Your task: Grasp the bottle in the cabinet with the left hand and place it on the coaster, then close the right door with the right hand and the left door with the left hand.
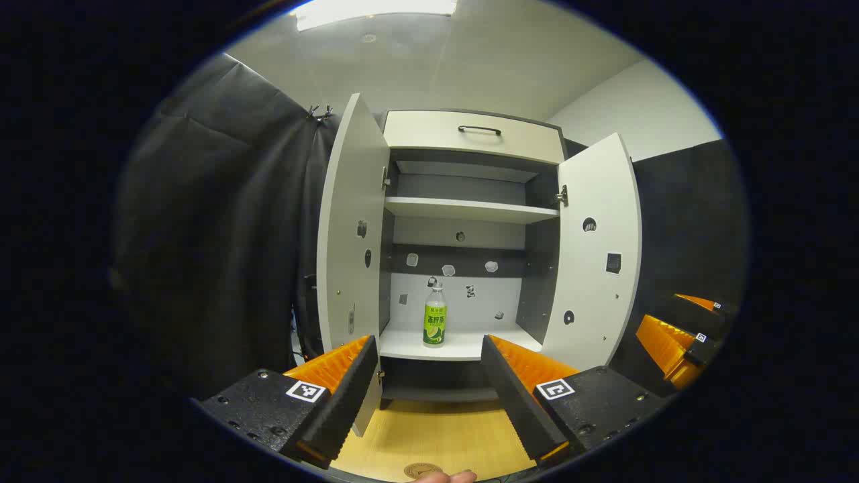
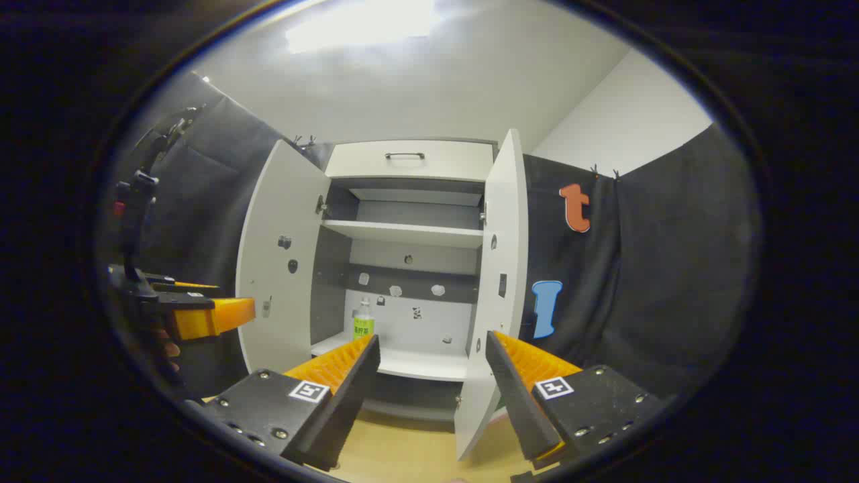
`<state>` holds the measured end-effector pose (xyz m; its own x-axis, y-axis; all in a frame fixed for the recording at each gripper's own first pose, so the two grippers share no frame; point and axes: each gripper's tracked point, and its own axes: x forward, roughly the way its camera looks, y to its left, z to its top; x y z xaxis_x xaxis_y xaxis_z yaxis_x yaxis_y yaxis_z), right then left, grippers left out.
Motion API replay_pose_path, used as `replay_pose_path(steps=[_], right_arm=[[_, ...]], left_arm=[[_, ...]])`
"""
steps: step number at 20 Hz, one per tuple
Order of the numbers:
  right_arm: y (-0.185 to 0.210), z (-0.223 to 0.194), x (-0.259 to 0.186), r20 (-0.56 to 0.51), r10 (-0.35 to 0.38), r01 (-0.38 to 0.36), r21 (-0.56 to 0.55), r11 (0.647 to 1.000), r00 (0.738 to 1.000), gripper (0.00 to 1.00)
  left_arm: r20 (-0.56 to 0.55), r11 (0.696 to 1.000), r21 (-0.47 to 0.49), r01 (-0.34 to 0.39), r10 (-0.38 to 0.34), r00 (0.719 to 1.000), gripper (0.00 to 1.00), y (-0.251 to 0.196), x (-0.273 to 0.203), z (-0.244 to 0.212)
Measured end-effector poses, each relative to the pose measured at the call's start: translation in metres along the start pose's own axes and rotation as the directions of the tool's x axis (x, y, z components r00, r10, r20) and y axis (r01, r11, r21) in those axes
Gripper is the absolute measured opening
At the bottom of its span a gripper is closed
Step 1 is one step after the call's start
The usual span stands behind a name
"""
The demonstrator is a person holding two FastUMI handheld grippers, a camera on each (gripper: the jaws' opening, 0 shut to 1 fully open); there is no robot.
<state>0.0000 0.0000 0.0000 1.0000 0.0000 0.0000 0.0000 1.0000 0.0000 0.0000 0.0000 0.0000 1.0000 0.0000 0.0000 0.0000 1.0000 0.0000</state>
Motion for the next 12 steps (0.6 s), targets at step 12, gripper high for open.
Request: replay_pose_path(steps=[12], right_arm=[[0.008, -0.016, 0.055, -0.021, -0.036, 0.037, 0.045, 0.998, 0.999, 0.94]], left_arm=[[0.003, 0.998, 0.036, 0.045, -0.045, 0.999, 0.98, 0.010, 0.068, -0.009]])
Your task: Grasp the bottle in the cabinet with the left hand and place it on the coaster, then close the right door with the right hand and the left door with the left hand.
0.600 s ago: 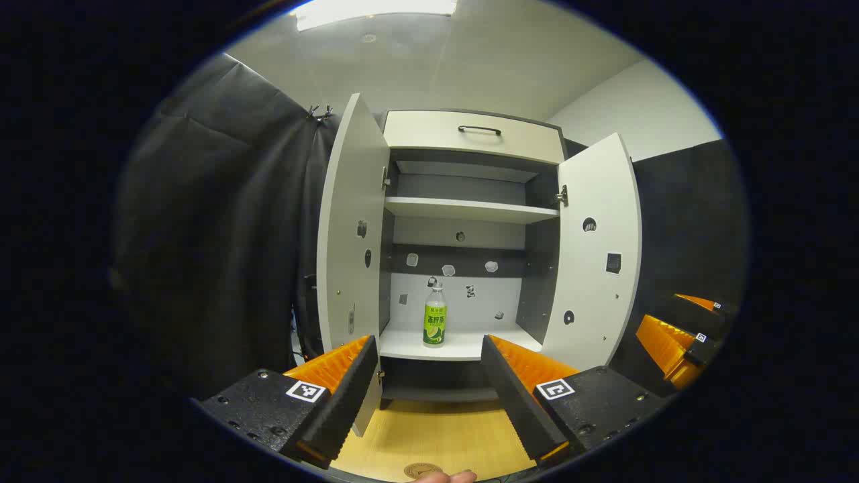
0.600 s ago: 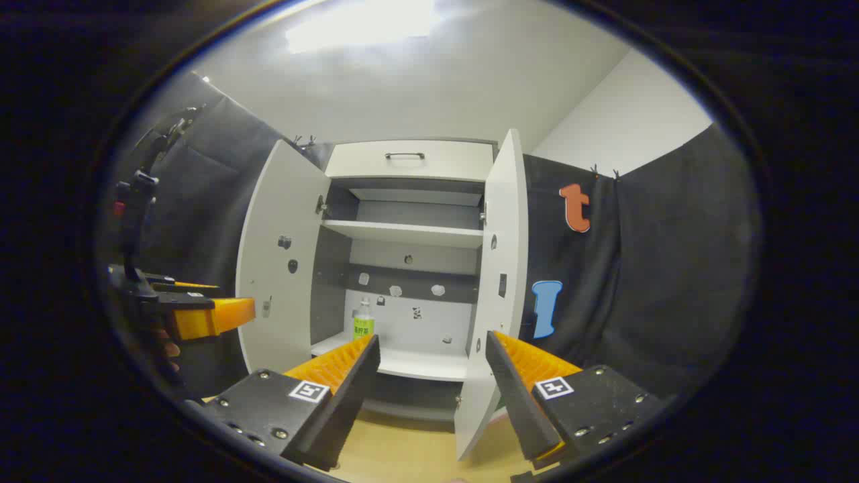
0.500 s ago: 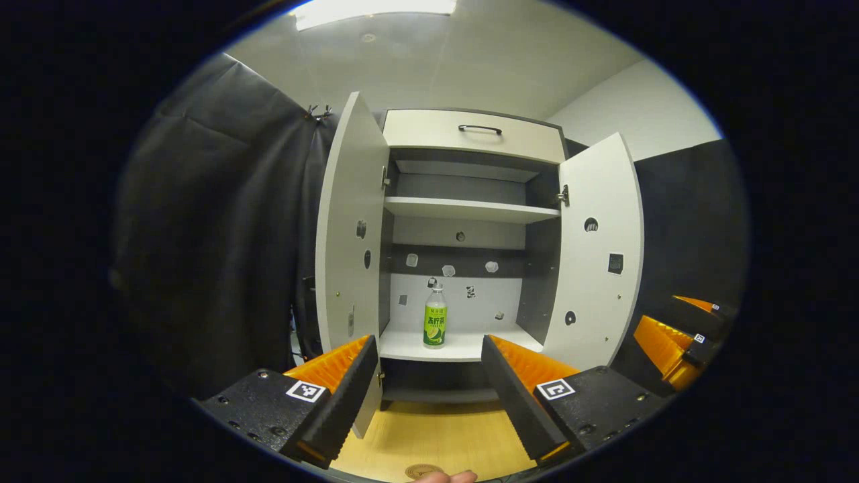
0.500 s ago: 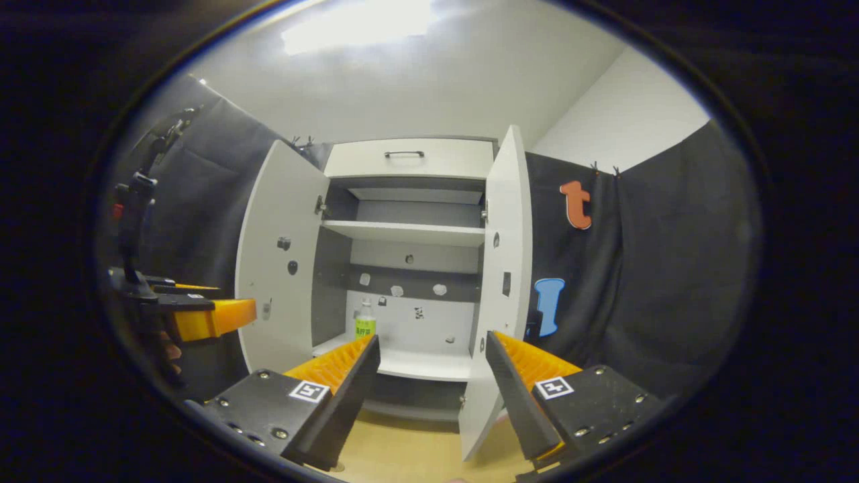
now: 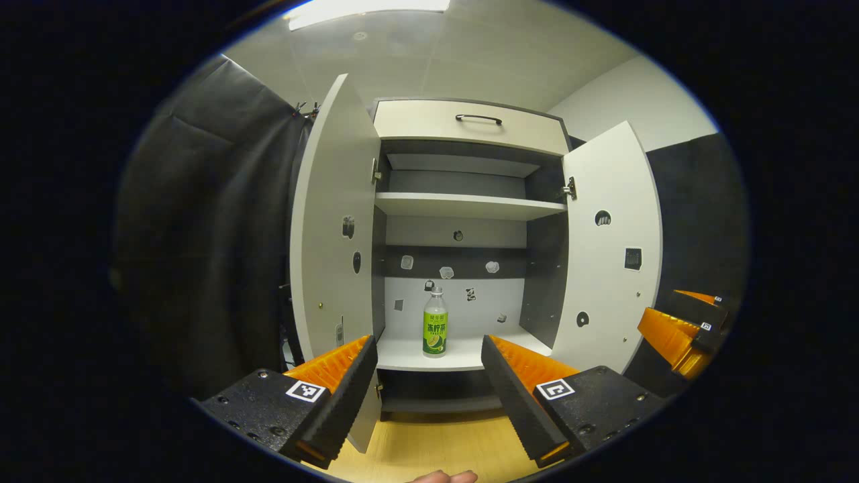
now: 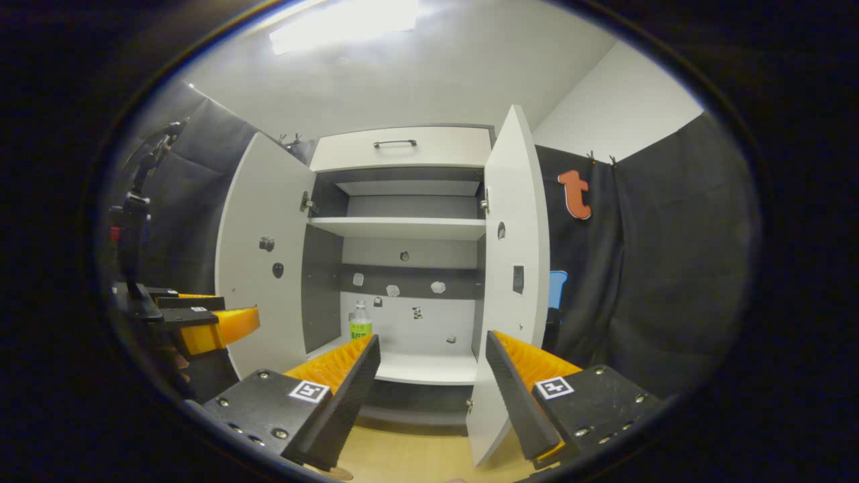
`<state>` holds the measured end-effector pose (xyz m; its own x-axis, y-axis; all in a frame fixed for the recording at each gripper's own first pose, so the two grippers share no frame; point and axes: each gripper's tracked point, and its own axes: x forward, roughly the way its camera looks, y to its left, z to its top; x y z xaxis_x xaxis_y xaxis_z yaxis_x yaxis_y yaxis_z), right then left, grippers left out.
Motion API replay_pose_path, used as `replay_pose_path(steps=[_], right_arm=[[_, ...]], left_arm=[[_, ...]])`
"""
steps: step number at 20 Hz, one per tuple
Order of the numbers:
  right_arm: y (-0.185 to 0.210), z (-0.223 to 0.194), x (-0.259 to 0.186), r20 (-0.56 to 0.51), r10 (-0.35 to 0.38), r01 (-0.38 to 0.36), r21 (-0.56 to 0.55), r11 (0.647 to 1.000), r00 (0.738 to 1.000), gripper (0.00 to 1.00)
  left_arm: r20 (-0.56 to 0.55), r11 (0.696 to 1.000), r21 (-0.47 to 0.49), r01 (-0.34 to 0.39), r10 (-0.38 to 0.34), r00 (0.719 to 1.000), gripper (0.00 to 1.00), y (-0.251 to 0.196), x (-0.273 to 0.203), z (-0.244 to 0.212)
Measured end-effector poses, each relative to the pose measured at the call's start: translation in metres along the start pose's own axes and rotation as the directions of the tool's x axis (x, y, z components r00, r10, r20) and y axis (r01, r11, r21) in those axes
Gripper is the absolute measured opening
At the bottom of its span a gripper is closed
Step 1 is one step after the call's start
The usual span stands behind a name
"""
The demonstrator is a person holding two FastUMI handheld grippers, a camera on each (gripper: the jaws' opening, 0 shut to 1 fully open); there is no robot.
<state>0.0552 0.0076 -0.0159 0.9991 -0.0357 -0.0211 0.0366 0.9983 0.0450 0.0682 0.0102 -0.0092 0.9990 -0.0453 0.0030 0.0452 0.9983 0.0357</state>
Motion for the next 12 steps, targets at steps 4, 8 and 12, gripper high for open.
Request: replay_pose_path(steps=[4, 8, 12], right_arm=[[0.000, -0.008, 0.019, 0.004, -0.002, 0.002, 0.024, 1.000, 1.000, 0.96], [0.004, -0.015, 0.041, 0.015, -0.001, 0.000, 0.043, 0.999, 1.000, 0.96], [0.010, -0.017, 0.062, 0.032, 0.015, -0.015, 0.004, 1.000, 0.999, 0.94]], left_arm=[[-0.007, 1.000, 0.009, 0.017, -0.017, 1.000, 0.98, -0.003, 0.025, -0.008], [-0.002, 1.000, 0.011, 0.027, -0.027, 1.000, 0.98, -0.001, 0.056, -0.014], [0.012, 0.999, 0.012, 0.036, -0.036, 0.999, 0.98, 0.002, 0.098, -0.019]])
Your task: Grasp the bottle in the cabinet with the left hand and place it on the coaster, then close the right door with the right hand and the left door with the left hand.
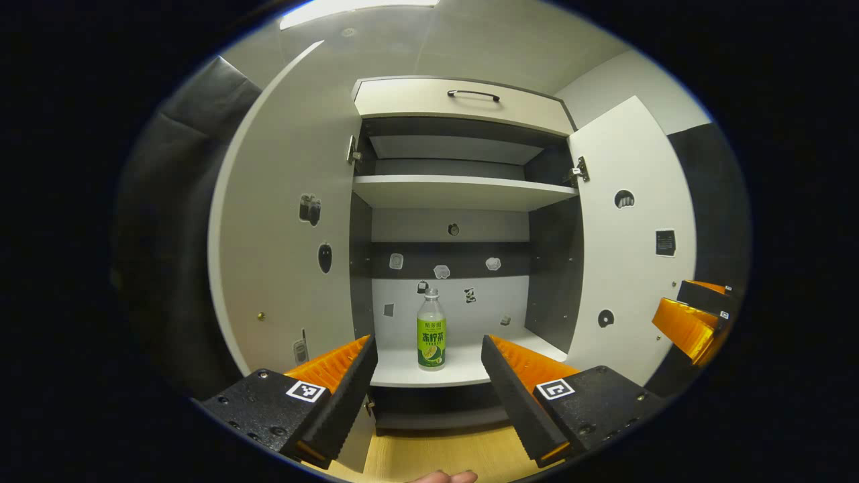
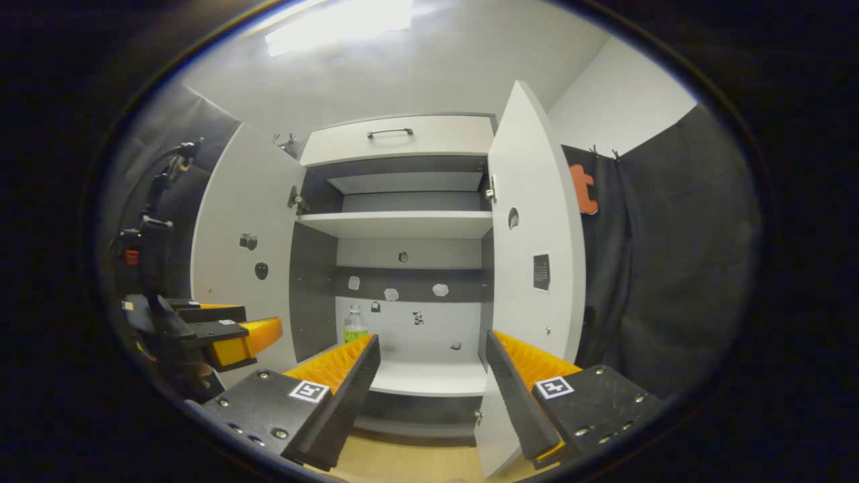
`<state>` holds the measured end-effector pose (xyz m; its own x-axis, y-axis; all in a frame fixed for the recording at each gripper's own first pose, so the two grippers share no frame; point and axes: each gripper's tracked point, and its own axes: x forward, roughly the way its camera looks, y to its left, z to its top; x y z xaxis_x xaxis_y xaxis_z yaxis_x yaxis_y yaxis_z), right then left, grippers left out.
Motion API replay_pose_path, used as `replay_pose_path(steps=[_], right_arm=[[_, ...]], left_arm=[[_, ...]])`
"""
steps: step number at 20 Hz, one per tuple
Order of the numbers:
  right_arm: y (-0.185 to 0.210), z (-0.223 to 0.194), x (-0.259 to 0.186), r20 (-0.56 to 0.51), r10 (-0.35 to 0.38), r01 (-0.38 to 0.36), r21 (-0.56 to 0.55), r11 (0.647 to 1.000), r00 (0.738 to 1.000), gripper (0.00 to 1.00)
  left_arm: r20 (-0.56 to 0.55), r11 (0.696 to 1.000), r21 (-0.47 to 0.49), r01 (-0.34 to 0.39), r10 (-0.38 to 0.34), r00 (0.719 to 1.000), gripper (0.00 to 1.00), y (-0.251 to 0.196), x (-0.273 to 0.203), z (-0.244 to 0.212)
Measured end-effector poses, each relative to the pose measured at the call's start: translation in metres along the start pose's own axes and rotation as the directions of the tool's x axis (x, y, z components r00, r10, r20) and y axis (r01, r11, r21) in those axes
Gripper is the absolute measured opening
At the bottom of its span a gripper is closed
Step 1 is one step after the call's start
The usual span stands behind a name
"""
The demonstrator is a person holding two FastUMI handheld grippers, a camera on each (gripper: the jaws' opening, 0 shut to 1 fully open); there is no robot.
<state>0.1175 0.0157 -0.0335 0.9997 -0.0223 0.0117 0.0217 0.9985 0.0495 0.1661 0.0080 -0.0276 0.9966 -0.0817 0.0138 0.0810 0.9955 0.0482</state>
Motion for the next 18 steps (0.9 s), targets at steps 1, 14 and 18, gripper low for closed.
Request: replay_pose_path(steps=[1, 14, 18], right_arm=[[0.001, -0.001, 0.005, 0.002, 0.000, 0.000, -0.004, 1.000, 1.000, 0.94], [0.002, -0.002, 0.024, 0.047, -0.015, 0.017, -0.032, 0.999, 0.999, 0.96], [-0.010, -0.010, 0.020, 0.043, -0.047, 0.051, -0.090, 0.995, 0.998, 0.96]], left_arm=[[-0.002, 1.000, -0.007, 0.003, -0.003, 1.000, 0.98, 0.000, 0.012, -0.003], [-0.059, 0.996, -0.049, 0.079, -0.082, 0.995, 0.99, -0.002, 0.188, -0.088], [-0.070, 0.997, -0.041, 0.057, -0.060, 0.996, 0.99, 0.004, 0.232, -0.110]])
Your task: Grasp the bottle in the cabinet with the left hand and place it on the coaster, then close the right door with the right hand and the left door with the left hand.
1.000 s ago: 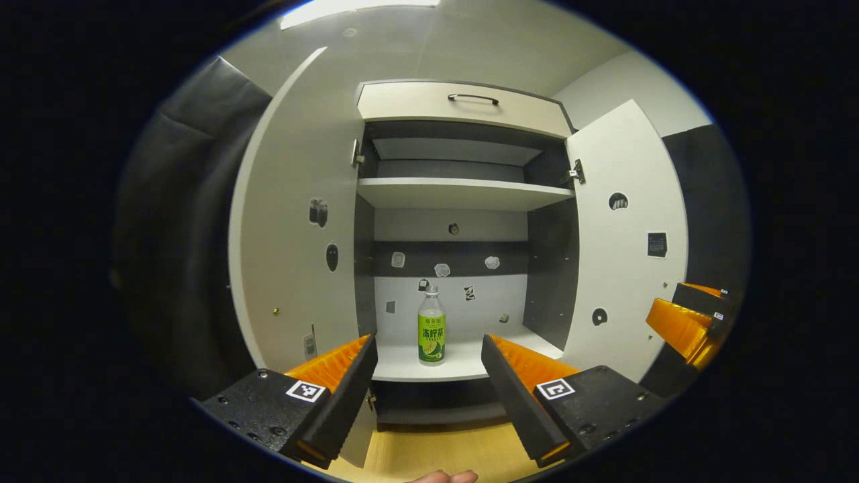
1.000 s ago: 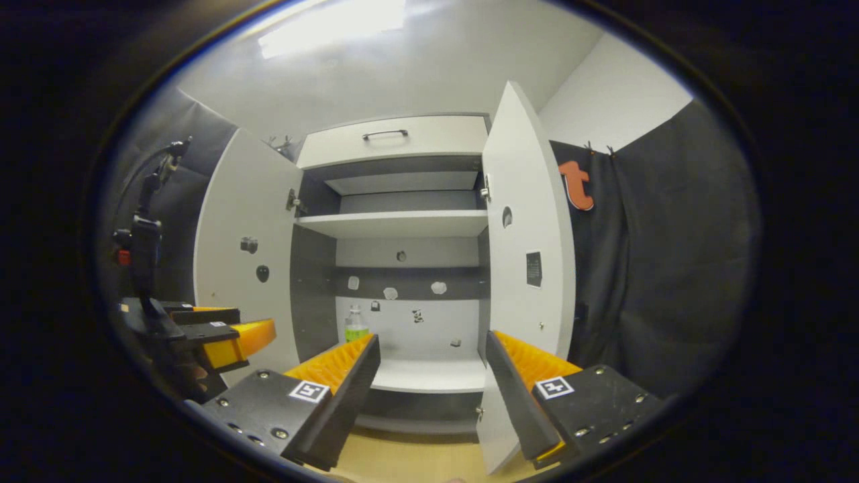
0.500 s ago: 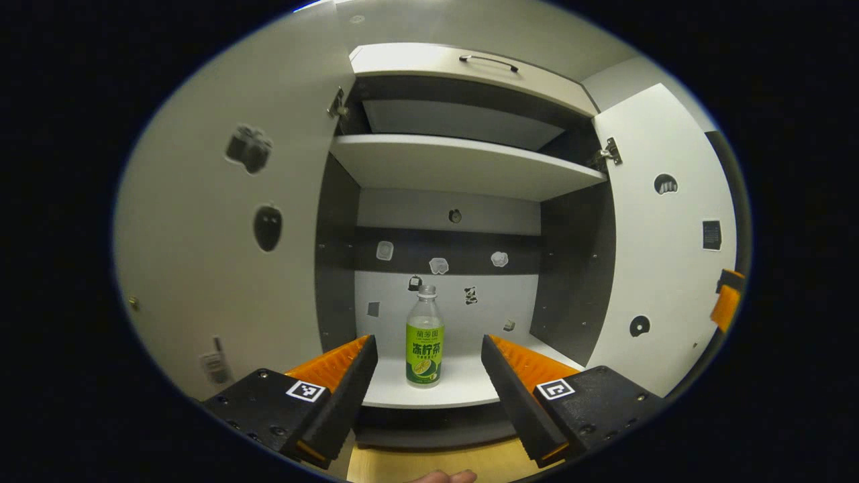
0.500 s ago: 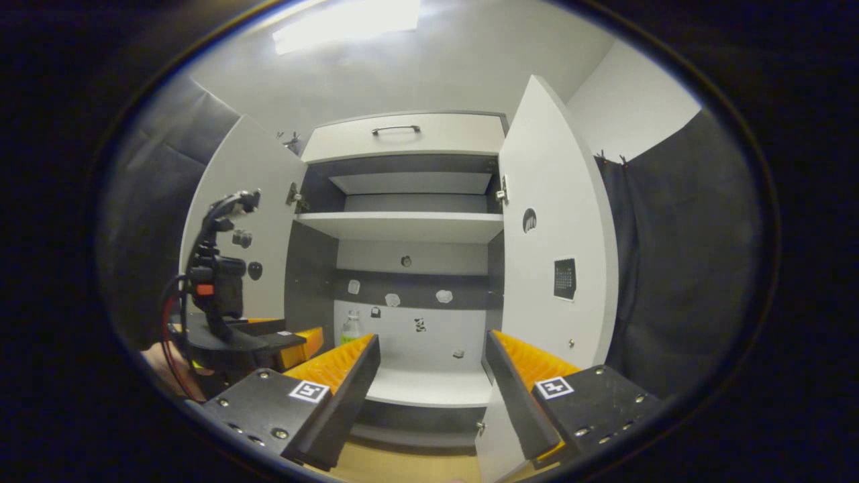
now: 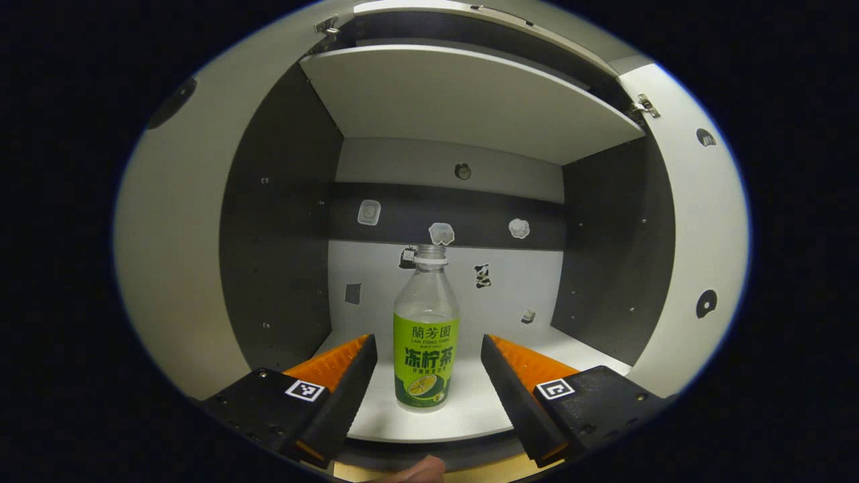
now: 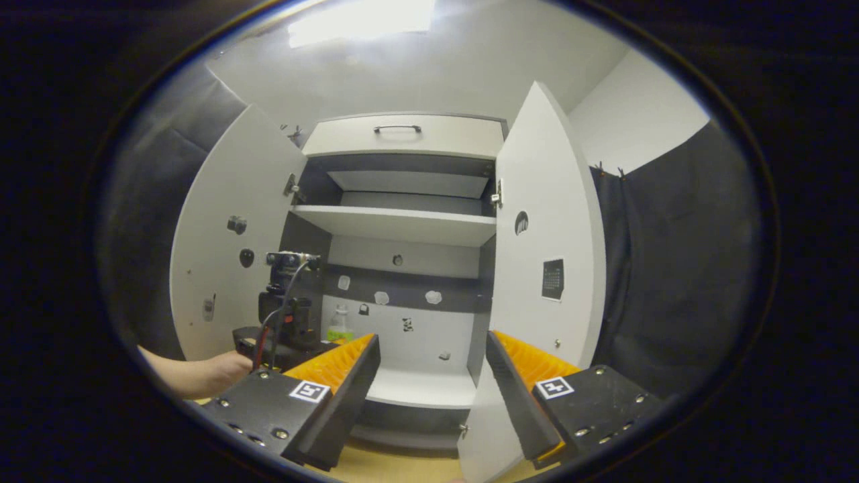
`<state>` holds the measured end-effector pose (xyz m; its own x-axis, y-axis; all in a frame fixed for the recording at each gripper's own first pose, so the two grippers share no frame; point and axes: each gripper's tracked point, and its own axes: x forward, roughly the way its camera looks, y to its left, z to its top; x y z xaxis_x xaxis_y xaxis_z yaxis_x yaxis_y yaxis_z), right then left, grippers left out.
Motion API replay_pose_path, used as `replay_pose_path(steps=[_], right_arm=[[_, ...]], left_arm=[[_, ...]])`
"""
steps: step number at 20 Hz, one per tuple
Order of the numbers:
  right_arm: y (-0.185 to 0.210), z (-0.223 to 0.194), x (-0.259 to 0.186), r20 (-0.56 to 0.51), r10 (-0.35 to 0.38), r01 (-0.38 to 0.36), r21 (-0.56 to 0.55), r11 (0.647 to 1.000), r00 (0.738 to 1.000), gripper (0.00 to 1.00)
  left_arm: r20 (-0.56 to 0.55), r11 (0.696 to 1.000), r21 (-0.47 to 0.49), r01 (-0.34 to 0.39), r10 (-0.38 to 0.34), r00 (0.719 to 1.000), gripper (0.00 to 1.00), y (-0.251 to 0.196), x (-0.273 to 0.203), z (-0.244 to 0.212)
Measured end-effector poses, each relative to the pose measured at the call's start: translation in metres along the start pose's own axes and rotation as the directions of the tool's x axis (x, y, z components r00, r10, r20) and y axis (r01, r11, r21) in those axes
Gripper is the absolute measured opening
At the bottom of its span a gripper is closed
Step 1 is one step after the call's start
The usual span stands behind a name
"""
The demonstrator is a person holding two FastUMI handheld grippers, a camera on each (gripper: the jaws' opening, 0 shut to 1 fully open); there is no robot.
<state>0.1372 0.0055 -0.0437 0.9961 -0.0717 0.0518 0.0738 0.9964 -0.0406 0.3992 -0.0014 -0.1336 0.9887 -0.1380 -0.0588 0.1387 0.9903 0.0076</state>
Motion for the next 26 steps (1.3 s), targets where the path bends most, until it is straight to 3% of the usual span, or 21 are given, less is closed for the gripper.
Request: replay_pose_path(steps=[4, 10, 11, 12, 18, 21, 26], right_arm=[[-0.005, -0.014, -0.010, -0.044, -0.015, 0.015, -0.001, 1.000, 0.999, 0.94], [-0.012, -0.027, -0.021, -0.105, -0.042, 0.044, 0.011, 0.999, 0.994, 0.96], [-0.012, -0.025, -0.022, -0.106, -0.041, 0.044, 0.021, 0.999, 0.993, 0.94], [-0.011, -0.024, -0.023, -0.105, -0.040, 0.043, 0.031, 0.999, 0.994, 0.96], [-0.008, -0.016, -0.040, -0.098, -0.011, 0.015, 0.041, 0.999, 0.995, 0.94], [-0.006, -0.010, -0.054, -0.090, 0.002, 0.003, 0.066, 0.998, 0.996, 0.94], [-0.001, 0.003, -0.081, -0.068, 0.031, -0.024, 0.107, 0.994, 0.997, 0.96]], left_arm=[[0.019, 0.999, 0.052, 0.017, -0.018, 1.000, 0.99, -0.002, 0.032, -0.003], [-0.016, 0.998, 0.056, -0.009, 0.010, 1.000, 0.98, 0.002, 0.054, -0.010], [-0.025, 0.998, 0.056, 0.011, -0.009, 1.000, 0.95, -0.003, 0.052, -0.008], [-0.034, 0.998, 0.058, 0.021, -0.019, 0.999, 0.80, -0.005, 0.049, -0.010], [0.006, 0.999, 0.030, 0.033, -0.034, 0.999, 0.80, -0.012, -0.002, 0.018], [0.006, 0.997, 0.014, 0.073, -0.073, 0.997, 0.80, -0.023, -0.039, 0.029], [0.028, 0.998, 0.001, 0.064, -0.064, 0.998, 0.80, -0.026, -0.107, 0.041]])
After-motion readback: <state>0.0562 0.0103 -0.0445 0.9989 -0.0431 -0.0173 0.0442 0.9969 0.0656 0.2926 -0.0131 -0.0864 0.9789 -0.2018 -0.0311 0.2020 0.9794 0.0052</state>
